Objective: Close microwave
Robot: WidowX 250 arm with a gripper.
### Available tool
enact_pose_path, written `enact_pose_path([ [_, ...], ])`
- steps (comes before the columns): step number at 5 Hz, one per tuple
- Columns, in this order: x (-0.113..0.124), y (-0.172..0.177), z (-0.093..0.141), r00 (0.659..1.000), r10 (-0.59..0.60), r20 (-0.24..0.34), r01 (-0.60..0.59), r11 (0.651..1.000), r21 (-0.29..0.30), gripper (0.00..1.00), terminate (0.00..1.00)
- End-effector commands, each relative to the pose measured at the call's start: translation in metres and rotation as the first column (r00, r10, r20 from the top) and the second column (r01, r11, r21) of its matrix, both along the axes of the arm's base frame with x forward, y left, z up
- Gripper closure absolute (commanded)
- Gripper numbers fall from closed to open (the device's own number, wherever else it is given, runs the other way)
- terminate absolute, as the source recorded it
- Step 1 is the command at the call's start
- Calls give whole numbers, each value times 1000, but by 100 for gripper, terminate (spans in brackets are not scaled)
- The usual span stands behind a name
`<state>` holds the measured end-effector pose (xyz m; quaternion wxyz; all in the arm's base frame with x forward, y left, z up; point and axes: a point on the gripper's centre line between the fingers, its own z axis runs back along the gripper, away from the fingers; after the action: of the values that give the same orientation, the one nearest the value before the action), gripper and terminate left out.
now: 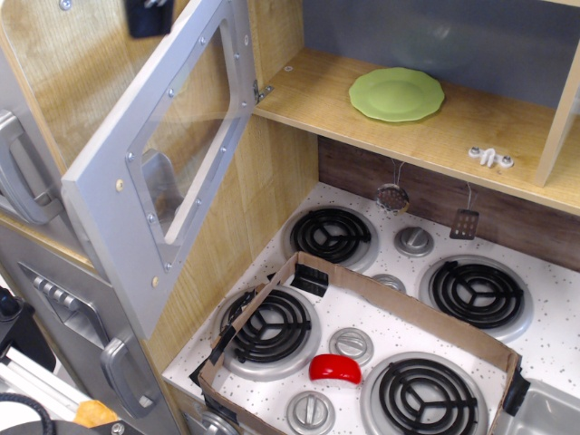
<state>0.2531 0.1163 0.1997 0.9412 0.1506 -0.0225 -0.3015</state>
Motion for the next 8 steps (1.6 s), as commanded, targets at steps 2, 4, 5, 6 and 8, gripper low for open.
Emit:
enact_pose_path([
  [2, 2, 18, -5, 998, -63, 4, 62, 991, 122, 0, 0],
  [4, 12, 11, -30, 998, -62, 30, 59, 994, 89, 0, 0],
  [5, 17, 5, -42, 998, -43, 37, 42, 999, 29, 0, 0],
  [6, 23, -2, -53, 996, -6, 88, 12, 997, -74, 0, 0],
  [8, 41, -22, -71, 957, 170, 234, -81, 934, -349, 0, 0],
])
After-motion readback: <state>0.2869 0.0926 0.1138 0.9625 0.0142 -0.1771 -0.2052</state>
